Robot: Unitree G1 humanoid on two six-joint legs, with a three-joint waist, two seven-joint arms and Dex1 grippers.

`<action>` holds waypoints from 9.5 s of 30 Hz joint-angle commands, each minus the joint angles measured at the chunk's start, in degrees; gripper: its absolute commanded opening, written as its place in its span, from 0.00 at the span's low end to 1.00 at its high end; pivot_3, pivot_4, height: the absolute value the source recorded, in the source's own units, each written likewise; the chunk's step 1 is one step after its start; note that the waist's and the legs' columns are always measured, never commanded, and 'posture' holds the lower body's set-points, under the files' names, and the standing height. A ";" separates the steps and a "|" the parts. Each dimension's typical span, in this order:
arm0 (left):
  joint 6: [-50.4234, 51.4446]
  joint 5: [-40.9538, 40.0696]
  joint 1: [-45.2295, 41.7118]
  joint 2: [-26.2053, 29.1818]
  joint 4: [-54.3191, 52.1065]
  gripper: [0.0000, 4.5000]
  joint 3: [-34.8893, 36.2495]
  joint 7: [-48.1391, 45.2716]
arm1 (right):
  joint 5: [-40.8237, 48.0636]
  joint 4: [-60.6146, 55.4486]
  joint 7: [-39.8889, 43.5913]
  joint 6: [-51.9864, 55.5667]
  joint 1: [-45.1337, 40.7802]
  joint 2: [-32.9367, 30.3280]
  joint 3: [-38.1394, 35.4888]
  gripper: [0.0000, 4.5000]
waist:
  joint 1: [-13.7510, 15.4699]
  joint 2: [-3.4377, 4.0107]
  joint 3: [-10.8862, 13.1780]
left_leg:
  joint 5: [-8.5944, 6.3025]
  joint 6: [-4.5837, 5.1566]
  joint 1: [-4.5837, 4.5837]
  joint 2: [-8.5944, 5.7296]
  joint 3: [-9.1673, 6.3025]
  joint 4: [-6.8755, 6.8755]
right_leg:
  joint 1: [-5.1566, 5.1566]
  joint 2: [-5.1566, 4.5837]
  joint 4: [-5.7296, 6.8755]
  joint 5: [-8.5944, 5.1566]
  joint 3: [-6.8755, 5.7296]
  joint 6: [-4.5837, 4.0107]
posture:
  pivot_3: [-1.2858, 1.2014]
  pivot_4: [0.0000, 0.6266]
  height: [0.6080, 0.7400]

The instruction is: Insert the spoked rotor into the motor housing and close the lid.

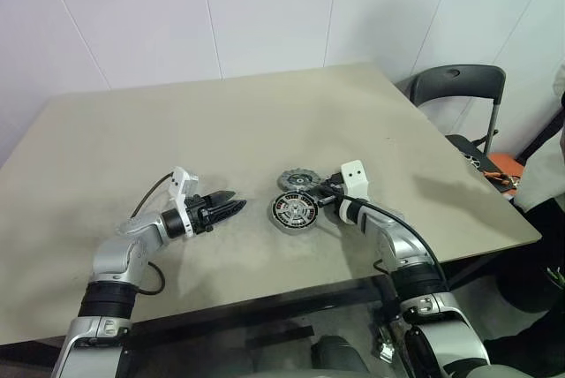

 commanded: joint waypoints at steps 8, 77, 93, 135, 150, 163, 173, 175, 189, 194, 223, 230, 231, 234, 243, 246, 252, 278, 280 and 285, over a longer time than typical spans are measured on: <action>2.13 -1.41 0.62 1.08 -6.29 0.62 1.64 0.54 | 8.69 -10.58 7.67 8.42 -0.02 -1.88 -2.91 0.01 | 0.05 0.03 0.02 | 0.00 0.00 0.02 0.00 0.00 0.03 | 0.04 0.00 0.03 0.00 0.00 0.00 | 0.52 0.00 1.00; 8.33 -7.04 8.58 -1.90 -21.41 0.62 5.32 13.39 | -36.58 23.06 47.02 -70.04 -30.48 -18.35 36.36 0.09 | -0.49 -0.08 0.05 | 0.03 -0.07 0.28 0.00 0.01 0.13 | 0.18 0.00 0.32 0.03 0.01 -0.04 | 0.52 0.00 1.00; 7.84 -6.38 7.66 -2.98 -20.06 0.62 4.67 13.59 | -15.83 -1.02 71.35 -35.15 -28.98 -19.55 34.53 0.02 | -1.24 -0.06 0.07 | 0.05 -0.11 0.11 0.00 -0.11 0.16 | -0.04 -0.01 0.49 0.01 -0.02 -0.08 | 0.52 0.00 1.00; 7.56 -6.28 9.82 -3.84 -20.80 0.62 4.65 14.03 | -18.73 13.84 60.15 13.25 -36.50 -3.36 38.47 0.31 | -0.05 -0.01 0.10 | 0.48 -0.34 0.74 -0.04 -0.24 0.13 | 0.57 0.05 0.57 0.10 -0.16 -0.14 | 0.52 0.00 1.00; 7.14 -6.16 8.30 -2.23 -18.25 0.62 5.16 11.89 | 4.11 -10.90 53.46 44.83 -32.06 -8.50 4.94 0.31 | 0.15 -0.02 0.10 | 0.47 -0.34 -0.19 -0.04 -0.26 -0.01 | -0.40 0.01 0.47 0.28 -0.17 -0.22 | 0.52 0.00 1.00; 12.47 -8.78 -0.82 2.66 -16.81 0.62 5.22 8.63 | 0.73 -43.59 10.92 68.28 -1.10 17.65 -36.19 0.31 | 1.27 0.10 0.15 | 0.49 -0.37 -0.43 -0.06 -0.07 0.06 | -0.70 0.02 0.57 0.25 -0.04 -0.15 | 0.52 0.00 1.00; 13.66 -7.93 -2.11 3.69 -16.71 0.62 3.40 7.16 | 4.85 -43.30 0.06 68.28 5.58 22.55 -42.00 0.31 | 0.18 0.17 0.19 | 0.47 -0.35 -0.12 -0.02 -0.09 -0.12 | -0.40 0.02 0.47 0.14 -0.05 0.00 | 0.52 0.00 1.00; 13.64 -7.96 -2.01 3.92 -16.63 0.62 3.52 6.98 | 6.60 -42.70 -0.72 68.28 7.17 22.75 -41.02 0.31 | -0.08 0.18 0.19 | 0.47 -0.35 -0.10 -0.01 -0.10 -0.16 | -0.40 0.03 0.46 0.12 -0.06 0.02 | 0.52 0.00 1.00; 9.98 -4.43 -0.14 7.22 -16.60 0.62 -0.99 0.54 | 15.68 -35.77 -5.34 68.28 2.91 24.25 -38.35 0.31 | -1.95 0.22 0.21 | 0.47 -0.35 0.09 0.03 -0.08 -0.23 | -0.28 0.09 0.46 0.05 -0.05 -0.02 | 0.52 0.00 1.00; 9.72 -4.38 -0.47 7.96 -15.37 0.62 -0.52 -0.46 | 16.17 -31.95 -6.04 67.30 1.24 24.00 -37.35 0.31 | -1.24 0.25 0.24 | 0.47 -0.34 -0.03 0.02 -0.12 -0.28 | -0.37 0.06 0.40 0.07 -0.07 0.01 | 0.52 0.00 1.00; 7.15 -2.29 0.94 4.86 -16.00 0.62 -2.39 2.33 | 27.67 -30.74 -6.77 52.24 6.55 18.35 -30.42 0.00 | -1.57 0.05 0.10 | 0.48 -0.33 0.10 0.11 -0.11 -0.86 | -0.27 0.09 -0.16 0.11 -0.09 0.04 | 0.52 0.00 1.00; 6.05 -1.37 0.26 4.19 -14.21 0.62 -2.70 1.97 | 23.81 -32.69 -1.47 42.91 4.86 11.04 -13.90 0.00 | -1.73 0.13 0.15 | 0.48 -0.33 0.09 0.12 -0.07 -0.85 | -0.30 0.11 -0.17 0.09 -0.07 0.07 | 0.52 0.00 1.00; 6.01 -1.27 0.10 4.13 -14.07 0.62 -2.74 1.96 | 23.03 -33.35 0.03 41.55 3.84 9.09 -10.64 0.00 | -1.75 0.14 0.15 | 0.48 -0.33 0.10 0.12 -0.08 -0.85 | -0.30 0.12 -0.16 0.09 -0.08 0.07 | 0.52 0.00 1.00; 6.11 -1.13 -0.12 3.89 -14.04 0.62 -2.66 2.12 | 17.44 -35.33 6.71 35.15 1.06 -0.65 1.56 0.00 | -1.90 0.15 0.17 | 0.48 -0.33 0.07 0.12 -0.05 -0.83 | -0.31 0.11 -0.18 0.10 -0.06 0.08 | 0.52 0.00 1.00; 7.27 -0.97 0.22 2.77 -15.01 0.62 -2.30 3.66 | 6.24 -34.56 15.90 20.24 4.58 -15.43 16.95 0.00 | -1.42 0.01 0.13 | 0.44 -0.27 0.03 0.09 -0.10 -0.83 | -0.22 0.04 -0.38 0.06 -0.11 0.14 | 0.52 0.00 1.00; 7.70 -1.08 -0.17 2.53 -14.54 0.62 -1.97 4.26 | 0.94 -33.24 17.23 13.73 6.50 -18.52 20.69 0.00 | -1.37 0.01 0.13 | 0.44 -0.27 0.04 0.09 -0.10 -0.83 | -0.22 0.04 -0.37 0.05 -0.11 0.14 | 0.52 0.00 1.00; 7.76 -0.91 -1.00 2.34 -13.69 0.62 -1.85 4.72 | -8.70 -31.37 16.16 0.89 5.28 -18.14 24.92 0.00 | -1.50 -0.09 0.15 | 0.44 -0.27 0.06 0.09 -0.09 -0.83 | -0.21 0.05 -0.37 0.05 -0.10 0.14 | 0.52 0.00 1.00; 6.73 -1.20 0.66 3.13 -12.32 0.62 0.16 3.74 | -39.03 -16.11 14.95 -45.49 1.97 -25.37 29.83 0.24 | 0.35 -0.31 0.17 | 0.43 -0.25 0.07 0.00 -0.10 -0.75 | -0.12 -0.03 -0.37 0.19 -0.09 -0.10 | 0.52 0.00 1.00; 6.74 -1.12 0.67 3.18 -12.25 0.62 0.23 3.72 | -38.60 -15.05 14.97 -44.47 2.40 -24.48 28.95 0.24 | 0.34 -0.29 0.17 | 0.44 -0.24 0.07 -0.01 -0.09 -0.68 | -0.10 -0.03 -0.34 0.19 -0.08 -0.11 | 0.52 0.00 1.00; 6.78 -1.03 0.84 3.38 -12.33 0.62 0.37 3.61 | -38.49 -11.78 16.54 -43.29 3.34 -25.02 28.53 0.24 | 0.36 -0.32 0.16 | 0.44 -0.25 0.23 0.00 -0.10 -0.64 | 0.07 -0.01 -0.27 0.19 -0.08 -0.11 | 0.52 0.00 1.00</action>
